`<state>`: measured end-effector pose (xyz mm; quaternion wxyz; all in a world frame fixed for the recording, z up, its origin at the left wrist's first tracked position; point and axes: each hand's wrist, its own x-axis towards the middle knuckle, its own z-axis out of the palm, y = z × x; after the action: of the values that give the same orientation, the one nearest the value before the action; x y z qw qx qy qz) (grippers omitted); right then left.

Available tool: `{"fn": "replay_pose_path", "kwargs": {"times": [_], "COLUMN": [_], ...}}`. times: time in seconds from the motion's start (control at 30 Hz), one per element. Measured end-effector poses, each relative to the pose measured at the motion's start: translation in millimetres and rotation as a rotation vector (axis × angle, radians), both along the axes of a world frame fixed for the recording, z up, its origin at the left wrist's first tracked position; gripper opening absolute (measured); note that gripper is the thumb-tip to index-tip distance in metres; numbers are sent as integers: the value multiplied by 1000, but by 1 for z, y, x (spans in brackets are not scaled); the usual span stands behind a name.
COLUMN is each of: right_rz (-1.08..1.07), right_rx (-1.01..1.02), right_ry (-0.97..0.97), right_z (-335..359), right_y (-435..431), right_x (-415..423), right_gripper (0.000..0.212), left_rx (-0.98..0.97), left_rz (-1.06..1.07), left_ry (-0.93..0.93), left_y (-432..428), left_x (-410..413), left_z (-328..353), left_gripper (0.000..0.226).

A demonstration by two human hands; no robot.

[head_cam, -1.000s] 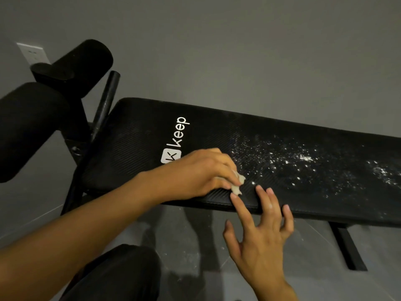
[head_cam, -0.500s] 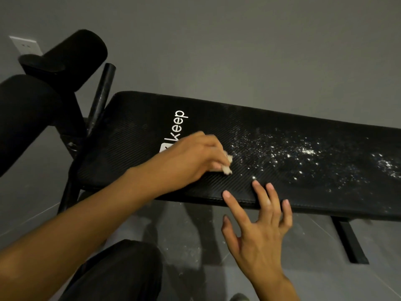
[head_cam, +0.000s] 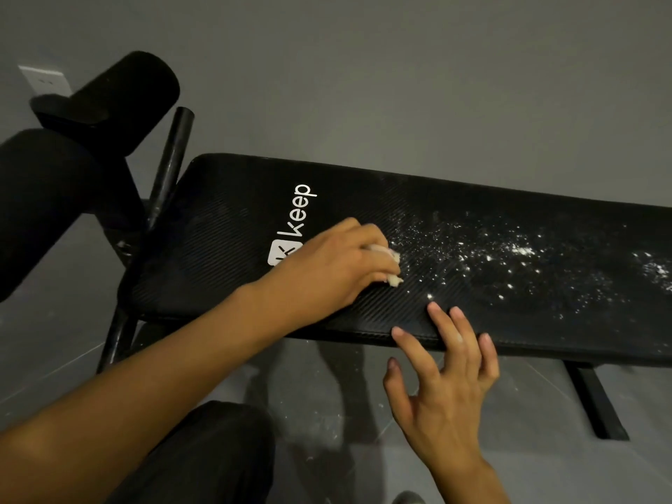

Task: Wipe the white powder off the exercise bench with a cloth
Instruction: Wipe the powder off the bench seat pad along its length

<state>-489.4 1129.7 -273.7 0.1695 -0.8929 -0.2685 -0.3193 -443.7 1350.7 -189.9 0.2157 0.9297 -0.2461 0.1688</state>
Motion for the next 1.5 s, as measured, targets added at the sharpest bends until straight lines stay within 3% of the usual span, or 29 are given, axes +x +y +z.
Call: {"fn": "replay_pose_path", "kwargs": {"times": [0.13,0.4,0.57,0.8,1.0,1.23,1.5], "right_rz": [1,5,18,34,46,37,41], "right_rx": [5,32,33,52,45,60,33], "right_ry": [1,7,13,2,-21,-25,8], "right_z": [0,0,2,0,0,0,6], "right_y": [0,0,-1,-1,-1,0,-3], "right_x": [0,0,-1,2,3,3,0], "right_gripper": [51,51,52,53,56,56,58], "left_rx": [-17,-3,-33,9,59,-14,1], "left_rz": [-243,163,-64,140,-187,85,-137], "left_ry": [132,190,395,234,292,188,203], "left_y": [0,14,16,19,17,12,7], "left_x": [-14,65,52,105,67,117,56], "left_z": [7,26,32,34,29,26,15], "left_gripper": [22,24,22,23,22,23,23]}}
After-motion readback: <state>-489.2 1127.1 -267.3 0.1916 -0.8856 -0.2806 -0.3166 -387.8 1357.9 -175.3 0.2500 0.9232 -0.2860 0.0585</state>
